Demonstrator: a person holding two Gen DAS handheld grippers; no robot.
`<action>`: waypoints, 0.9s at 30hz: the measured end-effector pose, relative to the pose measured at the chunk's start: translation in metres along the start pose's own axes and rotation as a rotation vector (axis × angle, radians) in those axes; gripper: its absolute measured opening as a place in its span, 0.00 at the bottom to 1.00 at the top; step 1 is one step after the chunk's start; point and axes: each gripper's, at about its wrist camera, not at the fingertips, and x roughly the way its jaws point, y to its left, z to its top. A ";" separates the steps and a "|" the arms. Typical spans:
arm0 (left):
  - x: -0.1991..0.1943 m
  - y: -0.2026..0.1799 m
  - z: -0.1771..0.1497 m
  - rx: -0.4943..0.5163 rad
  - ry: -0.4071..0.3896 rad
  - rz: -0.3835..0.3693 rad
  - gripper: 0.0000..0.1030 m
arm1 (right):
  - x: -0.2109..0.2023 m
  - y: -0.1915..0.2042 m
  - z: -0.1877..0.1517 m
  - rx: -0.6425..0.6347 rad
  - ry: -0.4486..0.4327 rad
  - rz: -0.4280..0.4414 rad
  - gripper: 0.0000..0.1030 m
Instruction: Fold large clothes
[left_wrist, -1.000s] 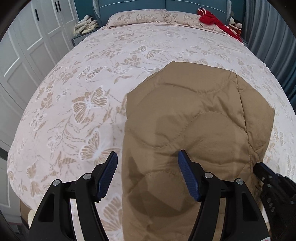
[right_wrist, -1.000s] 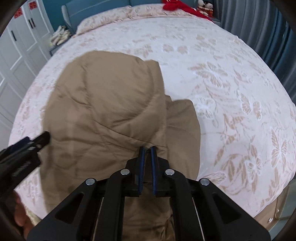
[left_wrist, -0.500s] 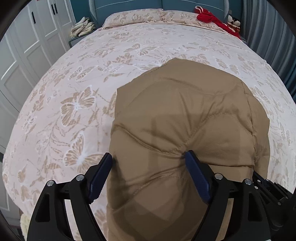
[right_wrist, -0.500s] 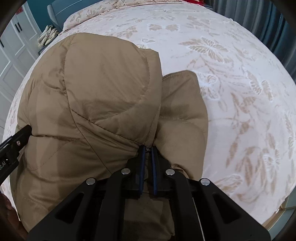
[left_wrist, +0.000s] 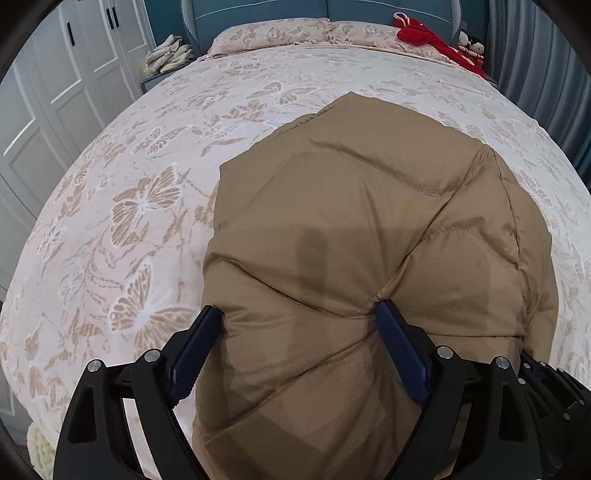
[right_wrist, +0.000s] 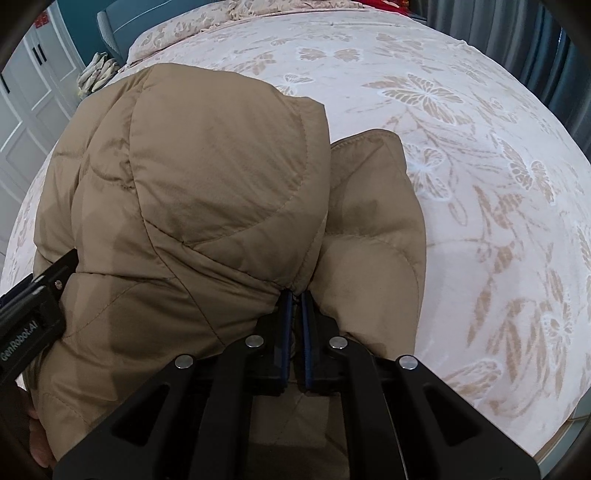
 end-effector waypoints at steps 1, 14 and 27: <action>0.001 -0.001 -0.001 0.001 -0.004 0.002 0.84 | 0.000 0.000 -0.001 0.001 -0.003 -0.001 0.04; -0.034 0.048 0.010 -0.097 -0.007 -0.080 0.83 | -0.067 -0.034 0.009 0.131 -0.108 0.089 0.12; -0.001 0.036 0.065 -0.038 -0.016 0.017 0.81 | -0.035 0.022 0.076 0.044 -0.090 0.118 0.11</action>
